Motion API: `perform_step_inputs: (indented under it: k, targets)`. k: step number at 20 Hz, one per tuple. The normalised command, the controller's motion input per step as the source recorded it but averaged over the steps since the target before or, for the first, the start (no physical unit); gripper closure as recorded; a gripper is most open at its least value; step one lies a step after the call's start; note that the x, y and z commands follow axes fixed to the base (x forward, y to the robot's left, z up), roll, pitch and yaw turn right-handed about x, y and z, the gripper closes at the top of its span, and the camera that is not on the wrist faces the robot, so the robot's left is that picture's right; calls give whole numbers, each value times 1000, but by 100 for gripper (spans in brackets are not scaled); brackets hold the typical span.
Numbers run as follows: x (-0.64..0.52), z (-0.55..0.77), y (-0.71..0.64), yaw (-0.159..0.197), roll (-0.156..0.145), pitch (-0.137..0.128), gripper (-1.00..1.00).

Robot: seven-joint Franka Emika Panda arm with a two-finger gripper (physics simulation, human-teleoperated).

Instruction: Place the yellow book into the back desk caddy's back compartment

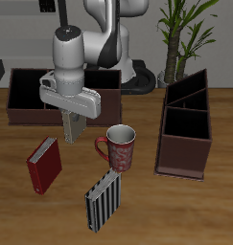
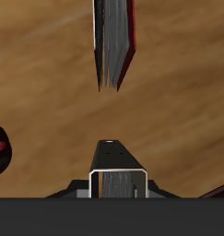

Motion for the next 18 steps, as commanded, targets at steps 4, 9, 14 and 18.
perform_step_inputs:
  k: [4, 9, 14, 18]
  targets:
    - [-5, 657, 46, 71, 21, -38, 100]
    - [-44, 420, 95, 55, 53, 10, 100]
    - [-117, 484, 50, 96, 55, -36, 100]
    - [-195, 403, -14, 177, 130, -27, 100]
